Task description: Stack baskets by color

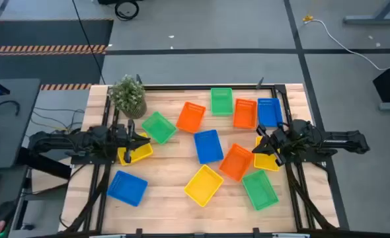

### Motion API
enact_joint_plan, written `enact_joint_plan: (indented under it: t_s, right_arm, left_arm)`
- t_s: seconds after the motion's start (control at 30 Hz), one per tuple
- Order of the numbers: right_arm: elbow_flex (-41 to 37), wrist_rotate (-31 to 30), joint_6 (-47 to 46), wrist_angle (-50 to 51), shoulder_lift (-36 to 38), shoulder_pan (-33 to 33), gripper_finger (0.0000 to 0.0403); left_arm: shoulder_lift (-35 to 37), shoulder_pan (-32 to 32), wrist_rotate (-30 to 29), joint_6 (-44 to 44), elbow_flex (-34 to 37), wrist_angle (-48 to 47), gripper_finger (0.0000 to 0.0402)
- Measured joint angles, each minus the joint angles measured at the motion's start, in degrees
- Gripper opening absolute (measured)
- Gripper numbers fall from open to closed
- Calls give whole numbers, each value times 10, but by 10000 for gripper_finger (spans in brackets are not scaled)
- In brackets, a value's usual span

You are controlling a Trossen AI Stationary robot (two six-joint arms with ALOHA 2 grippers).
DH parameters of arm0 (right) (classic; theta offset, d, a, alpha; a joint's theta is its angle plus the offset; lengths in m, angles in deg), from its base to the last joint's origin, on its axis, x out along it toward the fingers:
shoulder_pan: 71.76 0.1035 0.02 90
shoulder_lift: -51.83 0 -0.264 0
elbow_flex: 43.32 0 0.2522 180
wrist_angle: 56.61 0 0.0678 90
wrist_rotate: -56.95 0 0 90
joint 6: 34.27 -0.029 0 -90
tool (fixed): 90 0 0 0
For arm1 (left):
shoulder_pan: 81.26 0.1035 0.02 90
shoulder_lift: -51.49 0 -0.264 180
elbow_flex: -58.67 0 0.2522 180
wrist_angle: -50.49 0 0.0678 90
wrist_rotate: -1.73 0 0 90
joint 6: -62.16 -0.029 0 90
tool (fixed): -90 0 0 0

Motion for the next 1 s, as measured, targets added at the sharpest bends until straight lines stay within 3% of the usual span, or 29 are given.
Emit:
enact_joint_plan:
  t_s: [1.0]
  right_arm:
    - [0, 0, 0, 0, 0, 0, 14]
  left_arm:
    - [0, 0, 0, 0, 0, 0, 26]
